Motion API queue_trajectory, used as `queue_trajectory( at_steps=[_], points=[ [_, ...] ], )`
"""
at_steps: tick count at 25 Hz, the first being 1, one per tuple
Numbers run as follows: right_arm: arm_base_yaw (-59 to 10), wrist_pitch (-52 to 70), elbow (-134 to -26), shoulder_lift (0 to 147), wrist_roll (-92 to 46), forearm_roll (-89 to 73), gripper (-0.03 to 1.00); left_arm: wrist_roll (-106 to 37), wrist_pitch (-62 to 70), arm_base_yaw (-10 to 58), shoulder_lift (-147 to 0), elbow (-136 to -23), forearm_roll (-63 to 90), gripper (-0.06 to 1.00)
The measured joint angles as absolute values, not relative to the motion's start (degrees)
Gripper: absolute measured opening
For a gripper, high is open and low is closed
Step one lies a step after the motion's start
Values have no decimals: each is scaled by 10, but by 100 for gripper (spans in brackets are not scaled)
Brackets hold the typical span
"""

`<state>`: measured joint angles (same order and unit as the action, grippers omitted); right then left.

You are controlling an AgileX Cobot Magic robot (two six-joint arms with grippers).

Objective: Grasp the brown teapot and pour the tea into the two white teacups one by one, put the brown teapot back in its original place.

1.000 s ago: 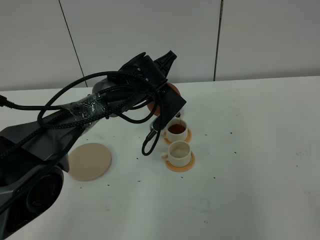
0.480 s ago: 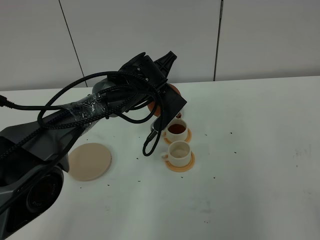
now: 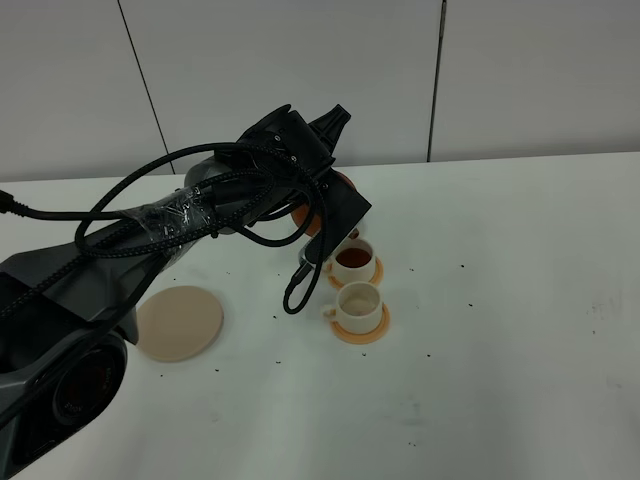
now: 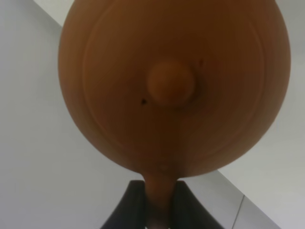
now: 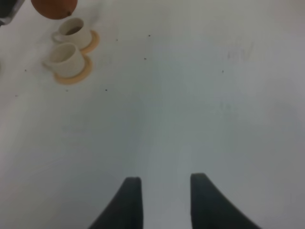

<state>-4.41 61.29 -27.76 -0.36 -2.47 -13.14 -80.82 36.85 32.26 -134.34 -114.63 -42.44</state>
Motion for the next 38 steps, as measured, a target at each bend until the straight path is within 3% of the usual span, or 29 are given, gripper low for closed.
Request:
queue_trajectory(
  at_steps=[38],
  points=[
    [-44,613,-278,-4,-25,-131,24,-737,484,323,-1308,-1146,-375,17]
  ],
)
